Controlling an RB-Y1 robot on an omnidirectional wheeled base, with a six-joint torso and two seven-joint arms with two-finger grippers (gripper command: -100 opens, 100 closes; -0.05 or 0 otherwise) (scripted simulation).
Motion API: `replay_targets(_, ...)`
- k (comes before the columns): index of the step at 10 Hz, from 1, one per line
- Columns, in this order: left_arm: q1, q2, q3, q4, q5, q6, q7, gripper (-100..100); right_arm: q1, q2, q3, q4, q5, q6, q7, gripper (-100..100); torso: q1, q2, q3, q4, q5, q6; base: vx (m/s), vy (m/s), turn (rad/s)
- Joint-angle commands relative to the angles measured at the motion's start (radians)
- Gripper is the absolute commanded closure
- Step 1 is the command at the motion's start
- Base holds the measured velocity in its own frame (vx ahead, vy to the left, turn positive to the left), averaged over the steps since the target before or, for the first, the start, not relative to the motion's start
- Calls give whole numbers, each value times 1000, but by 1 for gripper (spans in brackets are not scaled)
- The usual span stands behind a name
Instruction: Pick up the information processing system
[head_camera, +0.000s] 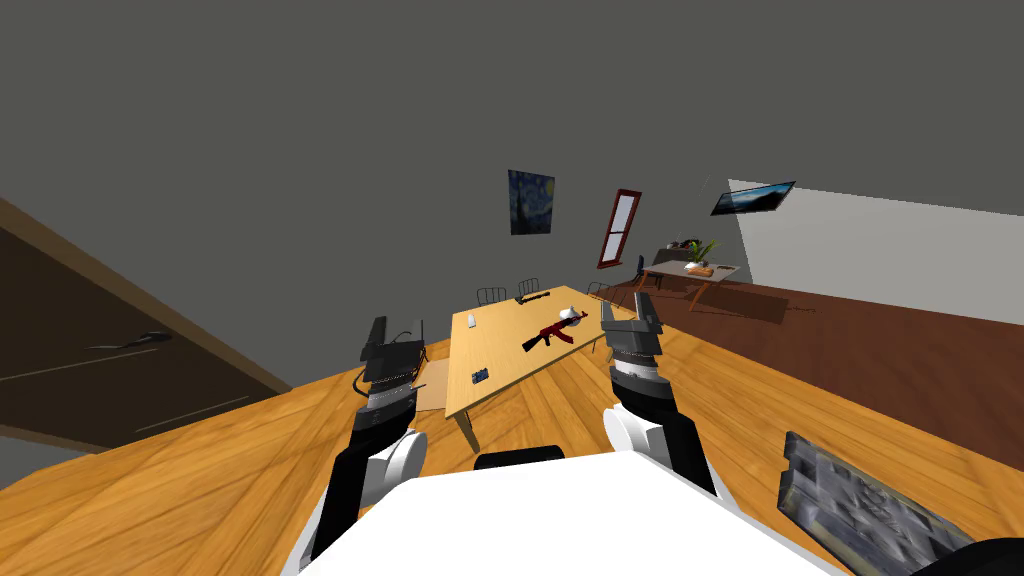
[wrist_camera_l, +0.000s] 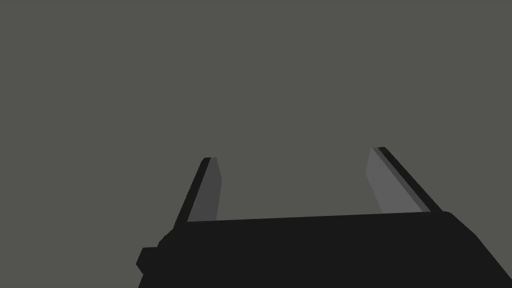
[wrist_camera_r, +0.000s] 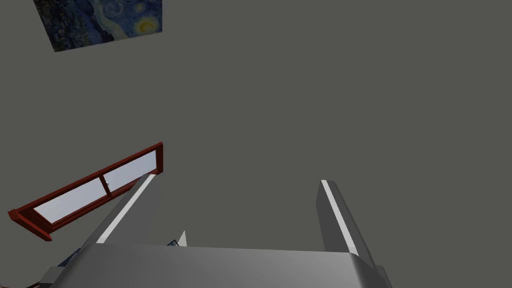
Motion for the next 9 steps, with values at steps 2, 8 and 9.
replay_targets(2, -29, 42, 7, 37, 18, 48, 18, -100, 0, 0, 0, 0, 0, 0, 0, 0, 1, 0, 0, 0, 0, 0, -10, 9, -68)
replay_targets(8, -120, 82, 27, 151, 75, 192, 74, -100, 0, 0, 0, 0, 0, 0, 0, 0, 1, 1, 0, 0, 0, 0, -19, 19, -73)
replay_targets(9, -120, 82, 27, 152, 75, 194, 74, -100, 0, 0, 0, 0, 0, 0, 0, 0, 1, 1, 0, 0, 0, 0, -18, 20, -43)
